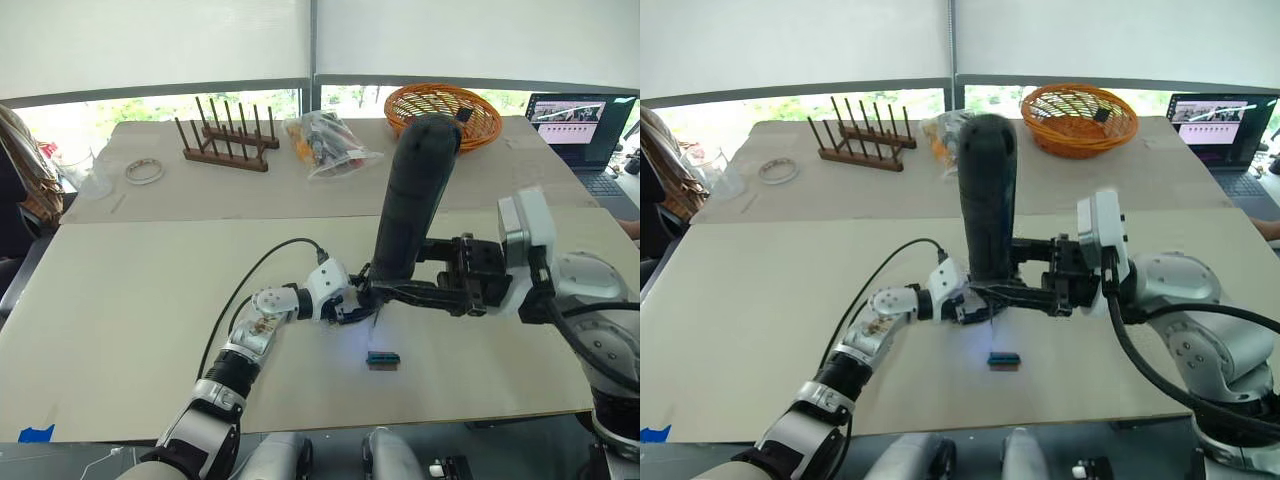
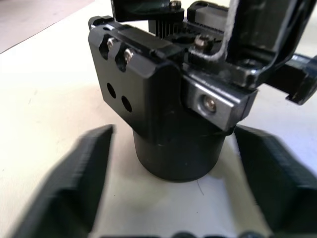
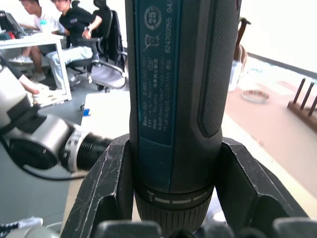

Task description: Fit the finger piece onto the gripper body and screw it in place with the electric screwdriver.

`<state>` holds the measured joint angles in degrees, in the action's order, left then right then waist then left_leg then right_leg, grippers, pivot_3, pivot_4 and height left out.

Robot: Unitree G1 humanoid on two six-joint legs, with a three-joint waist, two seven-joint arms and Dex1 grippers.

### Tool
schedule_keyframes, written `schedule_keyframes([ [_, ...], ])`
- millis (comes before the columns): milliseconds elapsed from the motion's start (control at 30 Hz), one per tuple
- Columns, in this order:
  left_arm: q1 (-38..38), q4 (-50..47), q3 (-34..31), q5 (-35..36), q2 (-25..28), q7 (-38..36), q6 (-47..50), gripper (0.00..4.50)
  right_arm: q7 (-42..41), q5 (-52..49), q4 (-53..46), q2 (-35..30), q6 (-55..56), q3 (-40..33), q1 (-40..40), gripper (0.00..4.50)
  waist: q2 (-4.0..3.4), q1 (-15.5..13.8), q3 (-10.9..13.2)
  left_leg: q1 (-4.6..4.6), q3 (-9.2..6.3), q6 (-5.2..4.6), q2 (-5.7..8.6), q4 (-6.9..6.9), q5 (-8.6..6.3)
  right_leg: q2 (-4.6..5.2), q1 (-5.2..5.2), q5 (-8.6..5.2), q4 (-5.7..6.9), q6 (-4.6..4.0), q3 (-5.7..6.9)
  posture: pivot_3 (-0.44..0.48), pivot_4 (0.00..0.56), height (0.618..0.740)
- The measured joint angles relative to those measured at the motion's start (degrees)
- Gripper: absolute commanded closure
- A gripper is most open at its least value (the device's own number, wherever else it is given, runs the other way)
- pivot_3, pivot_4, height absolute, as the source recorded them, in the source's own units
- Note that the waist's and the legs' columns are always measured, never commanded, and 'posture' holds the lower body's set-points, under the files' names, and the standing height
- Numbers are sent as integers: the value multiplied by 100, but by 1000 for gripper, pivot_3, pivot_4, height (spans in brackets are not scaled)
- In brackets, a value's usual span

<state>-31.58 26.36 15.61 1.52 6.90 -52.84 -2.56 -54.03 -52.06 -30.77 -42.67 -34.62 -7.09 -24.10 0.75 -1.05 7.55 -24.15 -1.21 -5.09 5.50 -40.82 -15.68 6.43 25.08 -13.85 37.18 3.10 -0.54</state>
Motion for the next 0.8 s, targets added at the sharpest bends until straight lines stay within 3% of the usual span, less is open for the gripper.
schedule_keyframes([
  [367, -95, 168, 14, 64, 18, -162, -101, 2189, 361, 539, 452, 182, -44, 373, -891, 2594, -1, 1, -1, -1, 0, 0, 1, 1, 0, -1, 2, 0, 1, 0, 6, 0, 150, 740],
  [800, -105, 184, 15, 82, 32, -173, -100, 2189, 175, 1076, 702, 419, 81, 654, -933, 2594, -1, 3, 0, -1, 0, 0, 2, 1, 0, -5, 2, 0, 2, 0, 11, 0, 150, 740],
])
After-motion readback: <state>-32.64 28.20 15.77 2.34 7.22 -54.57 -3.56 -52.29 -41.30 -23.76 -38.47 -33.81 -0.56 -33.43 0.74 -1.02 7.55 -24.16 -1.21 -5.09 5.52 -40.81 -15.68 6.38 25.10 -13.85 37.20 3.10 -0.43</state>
